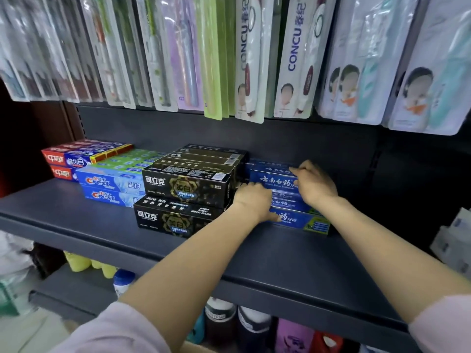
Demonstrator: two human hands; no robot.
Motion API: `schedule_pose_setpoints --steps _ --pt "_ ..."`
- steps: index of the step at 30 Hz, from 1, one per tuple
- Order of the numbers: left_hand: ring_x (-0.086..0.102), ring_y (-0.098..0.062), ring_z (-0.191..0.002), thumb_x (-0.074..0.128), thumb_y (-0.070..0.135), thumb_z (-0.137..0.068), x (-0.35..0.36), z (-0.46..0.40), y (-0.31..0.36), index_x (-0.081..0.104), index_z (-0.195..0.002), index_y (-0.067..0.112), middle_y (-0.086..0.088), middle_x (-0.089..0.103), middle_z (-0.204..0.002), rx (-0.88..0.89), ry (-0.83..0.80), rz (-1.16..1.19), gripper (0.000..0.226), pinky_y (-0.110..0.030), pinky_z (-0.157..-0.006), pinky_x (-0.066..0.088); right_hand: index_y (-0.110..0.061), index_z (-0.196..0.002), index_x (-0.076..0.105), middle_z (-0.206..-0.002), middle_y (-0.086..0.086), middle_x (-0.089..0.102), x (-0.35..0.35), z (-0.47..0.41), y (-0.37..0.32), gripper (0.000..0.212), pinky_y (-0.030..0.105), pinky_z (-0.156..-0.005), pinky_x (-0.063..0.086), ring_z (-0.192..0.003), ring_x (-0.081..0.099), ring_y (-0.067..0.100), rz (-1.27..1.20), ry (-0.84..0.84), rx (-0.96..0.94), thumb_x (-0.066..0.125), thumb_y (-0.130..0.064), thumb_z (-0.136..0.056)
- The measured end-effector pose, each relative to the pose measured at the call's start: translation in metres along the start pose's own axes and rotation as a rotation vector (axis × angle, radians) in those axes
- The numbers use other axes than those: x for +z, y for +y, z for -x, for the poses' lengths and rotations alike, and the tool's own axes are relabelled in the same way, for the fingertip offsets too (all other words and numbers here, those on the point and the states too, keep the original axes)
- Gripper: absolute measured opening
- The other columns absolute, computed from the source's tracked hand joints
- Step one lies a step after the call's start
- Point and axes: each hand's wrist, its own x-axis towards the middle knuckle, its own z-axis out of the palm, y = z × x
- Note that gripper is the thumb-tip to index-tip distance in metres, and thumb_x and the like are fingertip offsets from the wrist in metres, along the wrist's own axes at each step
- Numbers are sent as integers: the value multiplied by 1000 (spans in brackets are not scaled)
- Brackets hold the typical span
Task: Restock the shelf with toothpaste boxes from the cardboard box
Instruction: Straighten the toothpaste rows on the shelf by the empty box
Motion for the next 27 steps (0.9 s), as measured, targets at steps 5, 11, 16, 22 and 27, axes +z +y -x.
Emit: schedule_pose_setpoints --steps 5,11,16,22,27 --pt "49 -30 -114 50 33 -89 -14 16 -14 59 -115 5 -13 56 -119 38 254 83 39 -36 -94 38 -22 -142 37 -150 5 22 6 32 -12 60 39 -98 41 -134 26 28 220 64 -254 52 0 -88" --pt "52 -32 -108 46 12 -88 -42 23 -40 64 -112 7 -13 61 -114 35 490 212 30 -38 -92 39 -10 -142 40 -149 9 35 30 42 -46 45 34 -112 28 -136 33 27 -79 -202 -281 43 -17 -97" --pt "46 -30 -122 44 35 -90 -47 23 -68 59 -121 16 -12 57 -128 -219 236 146 39 -38 -102 32 -14 -148 25 -155 7 24 37 48 -50 53 37 -114 24 -140 26 30 88 -352 -251 30 -38 -101" --pt "34 -30 -137 33 39 -96 -41 23 -84 37 -144 29 -10 37 -150 -248 7 302 49 -42 -112 24 -21 -148 24 -151 8 27 34 51 -61 53 43 -111 28 -137 28 31 194 -354 -240 34 -38 -99" --pt "39 -32 -132 24 27 -98 -38 23 -85 43 -140 24 -14 43 -144 -229 40 331 45 -41 -107 29 -20 -150 18 -154 7 24 41 50 -78 54 45 -116 12 -141 22 29 75 -390 -211 34 -24 -99"
